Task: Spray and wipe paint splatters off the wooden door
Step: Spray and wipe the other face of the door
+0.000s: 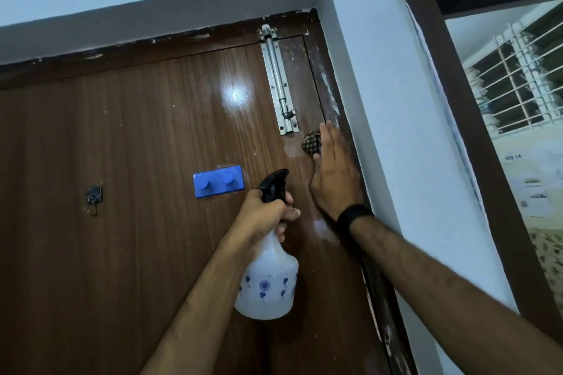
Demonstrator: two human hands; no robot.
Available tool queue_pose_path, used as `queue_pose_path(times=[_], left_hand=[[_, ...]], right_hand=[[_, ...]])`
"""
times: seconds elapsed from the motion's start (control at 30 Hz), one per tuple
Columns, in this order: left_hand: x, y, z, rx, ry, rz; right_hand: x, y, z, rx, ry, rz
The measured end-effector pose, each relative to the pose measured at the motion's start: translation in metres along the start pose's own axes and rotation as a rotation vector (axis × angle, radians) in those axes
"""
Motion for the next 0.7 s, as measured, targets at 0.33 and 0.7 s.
queue_pose_path(times=[0.33,0.7], left_hand=[[0.004,0.01,0.01,0.027,0.037,0.001],[0.01,0.051,0.009,-0.042,0.056,0.071]], right_hand=[[-0.015,-0.038,-0.044,0.079,0.034,0.131],[-0.011,-0.018,0.012,-0.057,0.133,0.101]])
Point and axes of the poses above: each hand's wrist, its own z-axis towards the middle knuckle, its own x-axis out of the back of the hand, y = z × x, the point moved 8 cm from there along z, towards the middle knuckle, and after that the axes turned 14 degrees about x, right-handed, at the moved point
